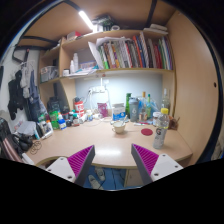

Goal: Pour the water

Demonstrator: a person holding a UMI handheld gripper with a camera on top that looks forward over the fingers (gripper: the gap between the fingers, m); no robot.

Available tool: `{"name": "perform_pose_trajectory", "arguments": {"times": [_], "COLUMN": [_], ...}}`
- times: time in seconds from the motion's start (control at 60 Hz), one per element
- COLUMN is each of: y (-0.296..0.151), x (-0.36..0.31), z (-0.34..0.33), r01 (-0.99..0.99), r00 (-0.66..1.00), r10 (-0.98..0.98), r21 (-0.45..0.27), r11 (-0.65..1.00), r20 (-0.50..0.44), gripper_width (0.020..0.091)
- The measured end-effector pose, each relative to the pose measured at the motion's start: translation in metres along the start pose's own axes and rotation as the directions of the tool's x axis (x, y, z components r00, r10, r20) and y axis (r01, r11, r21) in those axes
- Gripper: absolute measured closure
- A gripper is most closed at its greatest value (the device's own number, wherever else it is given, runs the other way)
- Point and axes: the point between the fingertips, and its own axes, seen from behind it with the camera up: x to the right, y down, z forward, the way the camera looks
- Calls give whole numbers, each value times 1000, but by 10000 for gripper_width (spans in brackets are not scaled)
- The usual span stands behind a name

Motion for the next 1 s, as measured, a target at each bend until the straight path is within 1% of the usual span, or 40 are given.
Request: {"name": "perform_pose_trajectory", "arguments": {"times": [0.083,0.3,0.5,0.633,0.717,0.867,1.0], "y": [0,4,14,14,13,14,26], "x": [-1,-6,10,54,85,156,213], "z": [0,-3,0,11,28,75,135], "r01": [-6,-4,-37,-36,-41,-23,-9], "r00": [1000,999,997,990,987,980,977], "r10": [6,3,36,34,41,25,11], "r21": [-2,-9,-19,-10,2,12,11], "r11": [1000,1000,999,999,999,1000,1000], "r20": [-1,-43,-72,-136,-157,-198,-211], "gripper_width": [289,291,298,297,298,297,294]}}
